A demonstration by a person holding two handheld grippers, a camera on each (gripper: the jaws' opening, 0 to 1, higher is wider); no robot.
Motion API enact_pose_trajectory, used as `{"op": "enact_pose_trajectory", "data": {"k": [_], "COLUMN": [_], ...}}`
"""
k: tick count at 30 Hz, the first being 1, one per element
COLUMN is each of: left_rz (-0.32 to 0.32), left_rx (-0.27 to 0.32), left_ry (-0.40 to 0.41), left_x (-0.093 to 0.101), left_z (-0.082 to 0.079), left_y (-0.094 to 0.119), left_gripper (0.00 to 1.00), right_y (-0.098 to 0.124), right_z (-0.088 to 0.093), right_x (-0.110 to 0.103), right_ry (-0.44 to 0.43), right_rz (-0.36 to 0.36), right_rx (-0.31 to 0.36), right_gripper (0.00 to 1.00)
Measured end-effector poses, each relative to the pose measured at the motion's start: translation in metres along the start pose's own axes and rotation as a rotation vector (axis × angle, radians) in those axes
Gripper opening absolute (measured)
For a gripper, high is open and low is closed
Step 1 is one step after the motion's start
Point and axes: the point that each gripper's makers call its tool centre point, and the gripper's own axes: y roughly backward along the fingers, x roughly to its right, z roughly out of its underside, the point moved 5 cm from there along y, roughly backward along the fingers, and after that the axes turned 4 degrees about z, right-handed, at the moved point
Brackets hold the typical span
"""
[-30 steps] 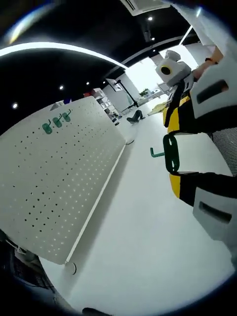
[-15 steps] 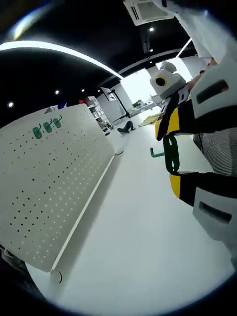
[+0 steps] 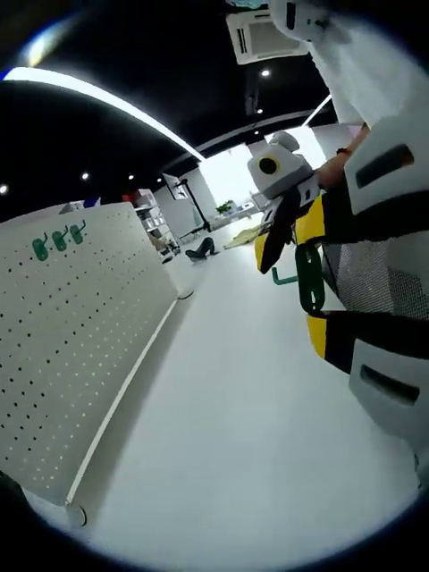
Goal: Insert the hook assembly into the mounting plate slot until the hook locks in place.
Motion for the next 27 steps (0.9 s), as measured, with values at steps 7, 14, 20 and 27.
{"op": "enact_pose_trajectory", "data": {"k": [7, 14, 20, 27], "left_rz": [0.047, 0.115, 0.159, 0.202], "left_rx": [-0.053, -0.110, -0.130, -0.146], "left_ry": [0.019, 0.039, 0.080, 0.098], "left_x": [0.006, 0.014, 0.016, 0.020], "left_z": [0.008, 0.017, 0.019, 0.018], "left_y": [-0.004, -0.005, -0.004, -0.002], "left_gripper": [0.29, 0.29, 0.29, 0.30], "right_y": [-0.005, -0.002, 0.002, 0.007], "right_z": [-0.002, 0.002, 0.000, -0.001], "right_x": [-0.015, -0.021, -0.023, -0.027], "right_ry": [0.026, 0.041, 0.043, 0.079], "right_rz": [-0.095, -0.148, -0.184, -0.239], "right_rx": [0.007, -0.004, -0.001, -0.028], "right_gripper": [0.17, 0.15, 0.11, 0.04]}}
